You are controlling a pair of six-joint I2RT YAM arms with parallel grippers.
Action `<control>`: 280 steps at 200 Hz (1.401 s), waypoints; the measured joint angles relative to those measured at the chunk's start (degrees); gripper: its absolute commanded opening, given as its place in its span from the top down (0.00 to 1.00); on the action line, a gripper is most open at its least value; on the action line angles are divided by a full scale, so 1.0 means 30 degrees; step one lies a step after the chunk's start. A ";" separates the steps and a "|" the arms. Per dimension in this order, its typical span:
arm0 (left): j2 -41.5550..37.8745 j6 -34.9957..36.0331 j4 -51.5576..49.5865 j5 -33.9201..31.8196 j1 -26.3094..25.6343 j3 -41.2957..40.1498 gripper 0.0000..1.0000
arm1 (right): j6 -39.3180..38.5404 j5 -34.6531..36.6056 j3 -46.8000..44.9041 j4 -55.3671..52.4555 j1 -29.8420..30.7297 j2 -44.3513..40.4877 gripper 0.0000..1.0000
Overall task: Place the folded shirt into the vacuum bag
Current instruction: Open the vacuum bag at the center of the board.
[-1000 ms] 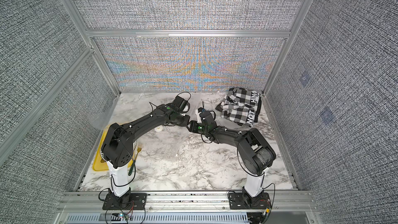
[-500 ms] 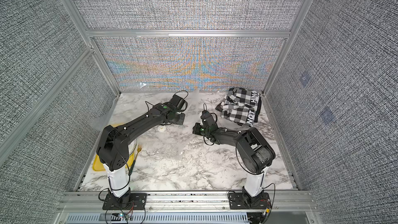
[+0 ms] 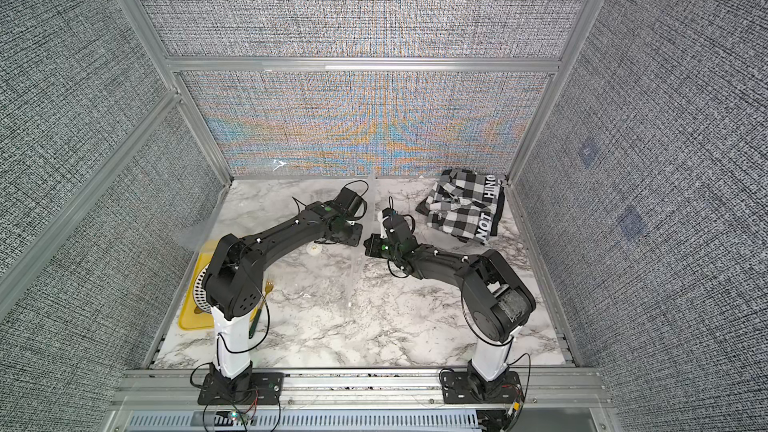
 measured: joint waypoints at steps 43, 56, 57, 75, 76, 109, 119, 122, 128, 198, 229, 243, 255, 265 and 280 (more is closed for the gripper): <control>0.0692 -0.0270 0.0240 0.0940 0.0036 0.0648 1.00 | -0.0022 -0.0036 -0.0204 0.0000 -0.0087 0.0000 1.00; 0.0801 -0.0146 -0.0066 0.0743 0.0066 0.0947 1.00 | -0.0066 -0.0095 -0.0270 -0.0022 -0.0233 0.0000 1.00; 0.0801 -0.0153 -0.0124 0.0707 0.0066 0.0984 1.00 | -0.0066 -0.0102 -0.0277 -0.0029 -0.0240 0.0000 1.00; 0.0692 -0.0131 -0.0736 -0.0175 0.0073 0.1530 1.00 | -0.0146 -0.0102 -0.0372 -0.0066 -0.0619 0.0022 1.00; 0.0670 -0.0131 -0.0823 -0.0284 0.0066 0.1603 1.00 | -0.0146 -0.0102 -0.0372 -0.0080 -0.0641 0.0029 1.00; 0.0597 0.0627 -0.3614 -0.3446 -0.0168 0.4692 1.00 | -0.0313 -0.0036 -0.0138 -0.0627 -0.1472 0.0678 1.00; 0.0976 0.0947 -0.4605 -0.4721 -0.0306 0.6258 1.00 | -0.0350 -0.0036 0.0138 -0.0911 -0.1690 0.0962 1.00; 0.1166 0.1107 -0.4991 -0.5173 -0.0364 0.6827 1.00 | -0.0364 -0.0036 0.0233 -0.0998 -0.1756 0.1027 1.00; 0.1574 0.1239 -0.5661 -0.5931 -0.0452 0.7832 1.00 | -0.0401 -0.0029 0.0488 -0.1173 -0.1858 0.1246 1.00; 0.5938 0.2703 -1.2590 -1.3442 -0.1377 1.6436 1.00 | -0.0918 -0.0386 0.3541 -0.2637 -0.2608 0.3177 1.00; 0.5938 0.3242 -1.2750 -1.4972 -0.1107 1.6247 1.00 | -0.1129 -0.0699 0.3730 -0.2776 -0.3315 0.3402 1.00; 0.5938 0.3512 -1.2743 -1.5089 -0.0947 1.6196 1.00 | -0.1188 -0.0991 0.3738 -0.2820 -0.3541 0.3417 1.00; 0.5894 0.3585 -1.2590 -1.4651 -0.0823 1.6007 1.00 | -0.1326 -0.1377 0.3832 -0.2863 -0.3614 0.3424 0.95; 0.5719 0.3643 -1.2327 -1.3835 -0.0714 1.5518 1.00 | -0.1457 -0.1756 0.3956 -0.2892 -0.3606 0.3388 0.85; 0.5355 0.3716 -1.1788 -1.2655 -0.0648 1.4615 1.00 | -0.1836 -0.2149 0.4138 -0.3155 -0.3592 0.3038 0.73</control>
